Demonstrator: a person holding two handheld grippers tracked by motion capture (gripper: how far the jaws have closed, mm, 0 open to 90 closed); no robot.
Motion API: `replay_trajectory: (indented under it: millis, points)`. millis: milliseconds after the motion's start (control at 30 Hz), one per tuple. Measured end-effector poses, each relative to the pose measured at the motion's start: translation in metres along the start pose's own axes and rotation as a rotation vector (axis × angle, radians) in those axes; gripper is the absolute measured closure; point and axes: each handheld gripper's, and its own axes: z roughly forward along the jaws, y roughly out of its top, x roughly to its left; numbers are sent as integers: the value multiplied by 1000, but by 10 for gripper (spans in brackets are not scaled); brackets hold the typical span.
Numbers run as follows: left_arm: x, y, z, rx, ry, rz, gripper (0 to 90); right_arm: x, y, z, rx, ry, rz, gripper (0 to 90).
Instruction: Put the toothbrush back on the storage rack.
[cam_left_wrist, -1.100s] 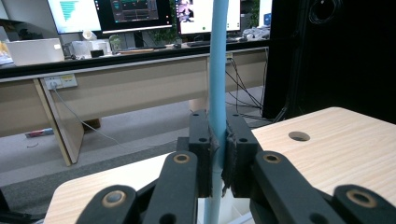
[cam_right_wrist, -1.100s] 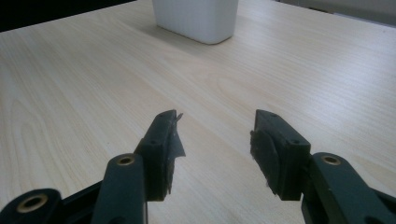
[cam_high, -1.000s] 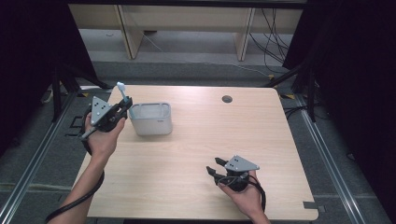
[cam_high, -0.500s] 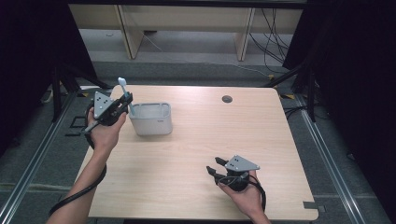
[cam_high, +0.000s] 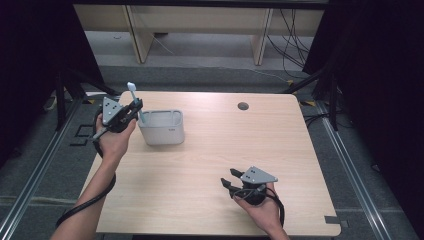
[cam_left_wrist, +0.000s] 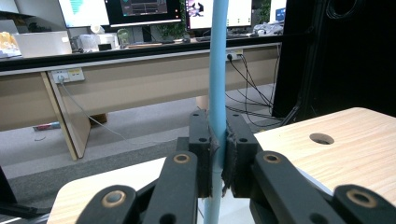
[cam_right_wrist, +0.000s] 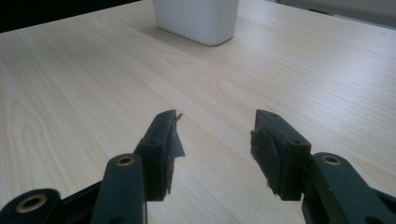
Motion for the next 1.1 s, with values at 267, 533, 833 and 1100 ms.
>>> replay_trajectory:
  millis: [267, 533, 833, 1100]
  points:
    - [2, -6, 6, 11, 13, -9, 827, 1, 0, 1, -3, 12, 15, 507]
    - [4, -9, 10, 18, 17, -19, 827, 1, 0, 1, 5, 3, 0, 506]
    - [4, -17, 12, 44, 16, -25, 827, 1, -1, 0, 9, 10, 13, 506]
    - [6, -25, 15, 78, 21, -42, 826, 1, -1, 2, 10, 13, 4, 506]
